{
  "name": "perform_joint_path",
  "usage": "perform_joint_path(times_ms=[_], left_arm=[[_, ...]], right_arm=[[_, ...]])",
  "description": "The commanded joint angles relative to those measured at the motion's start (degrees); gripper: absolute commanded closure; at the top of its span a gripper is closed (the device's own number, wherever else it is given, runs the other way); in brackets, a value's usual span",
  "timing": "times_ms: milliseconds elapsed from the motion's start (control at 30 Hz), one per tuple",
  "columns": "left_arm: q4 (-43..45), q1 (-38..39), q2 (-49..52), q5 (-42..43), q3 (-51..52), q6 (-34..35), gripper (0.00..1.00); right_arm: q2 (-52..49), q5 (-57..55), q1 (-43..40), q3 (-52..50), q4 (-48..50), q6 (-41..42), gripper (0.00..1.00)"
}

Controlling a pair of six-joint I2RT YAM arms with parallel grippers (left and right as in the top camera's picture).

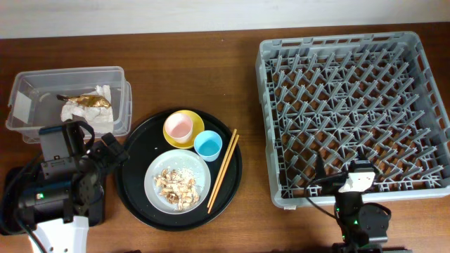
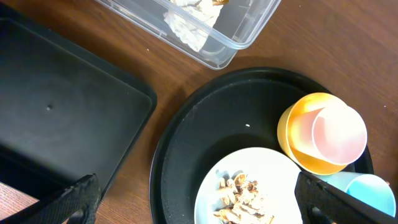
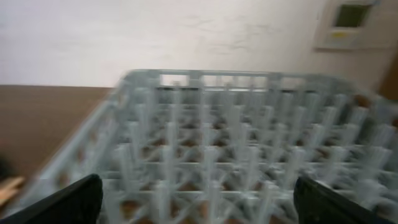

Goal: Sort waste into correct bins and load items into the dishwasher rack
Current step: 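Reach the right gripper to the blue cup and grasp it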

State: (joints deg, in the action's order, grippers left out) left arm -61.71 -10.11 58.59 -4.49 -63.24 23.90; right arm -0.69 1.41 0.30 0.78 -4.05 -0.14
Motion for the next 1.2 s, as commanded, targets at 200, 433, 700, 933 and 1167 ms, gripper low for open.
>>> perform_joint_path(times_ms=[200, 433, 700, 933, 1167], left_arm=[[-0.13, -0.28, -0.44, 0.61, -1.31, 0.94, 0.01], [-0.13, -0.31, -0.44, 0.61, -1.31, 0.94, 0.01], [-0.13, -0.28, -0.44, 0.61, -1.31, 0.94, 0.01], [-0.13, -0.31, -0.44, 0.61, -1.31, 0.94, 0.01], [-0.13, -0.31, -0.44, 0.61, -1.31, 0.94, 0.01]], right_arm=[[0.35, 42.51, -0.33, -0.46, 12.68, 91.21, 0.02], [-0.63, 21.9, -0.37, 11.41, 31.15, 89.22, 0.02], [-36.35, 30.4, -0.31, 68.65, -30.84, 39.98, 0.02], [-77.53, 15.78, 21.4, 106.64, -70.1, 21.4, 0.02], [-98.14, -11.15, 46.42, 107.14, -67.08, 21.55, 0.02]])
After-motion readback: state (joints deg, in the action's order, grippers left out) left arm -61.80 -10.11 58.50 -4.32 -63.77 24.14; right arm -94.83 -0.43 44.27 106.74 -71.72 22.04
